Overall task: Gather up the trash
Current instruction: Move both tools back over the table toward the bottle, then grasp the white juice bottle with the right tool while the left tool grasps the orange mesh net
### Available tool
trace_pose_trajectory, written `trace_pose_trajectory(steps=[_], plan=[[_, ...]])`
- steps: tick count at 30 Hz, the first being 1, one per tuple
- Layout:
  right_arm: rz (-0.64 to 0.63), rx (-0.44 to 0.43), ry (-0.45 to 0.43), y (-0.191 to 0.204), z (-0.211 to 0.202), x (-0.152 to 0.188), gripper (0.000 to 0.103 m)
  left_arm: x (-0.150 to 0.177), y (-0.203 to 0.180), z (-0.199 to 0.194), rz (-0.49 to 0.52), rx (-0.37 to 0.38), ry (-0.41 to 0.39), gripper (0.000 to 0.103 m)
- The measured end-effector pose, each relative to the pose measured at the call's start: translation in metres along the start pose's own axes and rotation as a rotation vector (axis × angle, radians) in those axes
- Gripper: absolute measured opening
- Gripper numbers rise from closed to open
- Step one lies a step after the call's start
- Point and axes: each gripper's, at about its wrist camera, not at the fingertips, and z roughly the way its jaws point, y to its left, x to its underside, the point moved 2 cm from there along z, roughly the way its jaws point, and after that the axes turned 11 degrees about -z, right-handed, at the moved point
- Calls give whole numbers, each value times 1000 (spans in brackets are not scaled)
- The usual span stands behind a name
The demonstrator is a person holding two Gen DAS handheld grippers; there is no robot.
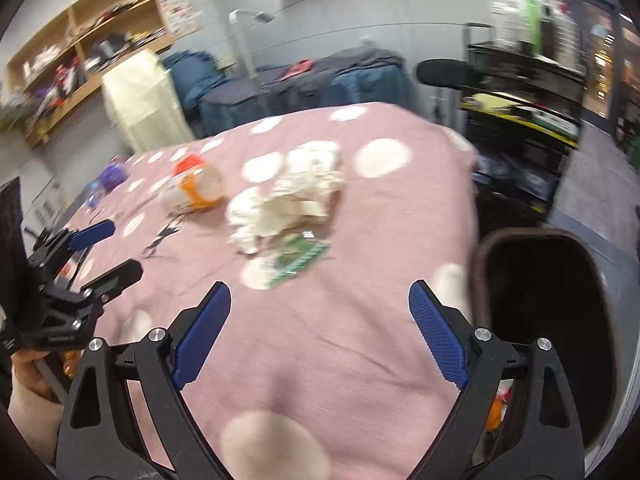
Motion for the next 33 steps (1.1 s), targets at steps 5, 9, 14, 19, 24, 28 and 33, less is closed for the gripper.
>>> trace_pose_trajectory(steps=[5, 9, 14, 19, 24, 28, 33], plan=[[-129, -79, 39, 50, 31, -27, 90, 6, 65, 0, -82, -84, 18, 97], [-216, -130, 68, 85, 61, -49, 90, 7, 110, 4, -150, -110, 43, 97], [-378, -159, 113, 123, 98, -84, 90, 4, 142, 10, -184, -139, 51, 97], [-611, -148, 167, 161, 138, -132, 90, -3, 162, 14, -198, -142, 53, 97], [-875, -135, 286, 197, 190, -162, 90, -6, 175, 20, -188, -142, 64, 97], [-995, -115, 393, 207, 230, -165, 90, -8, 185, 29, -186, -148, 76, 97], [-1059, -131, 493, 208, 268, -152, 79, -14, 197, 41, -218, -132, 90, 97]])
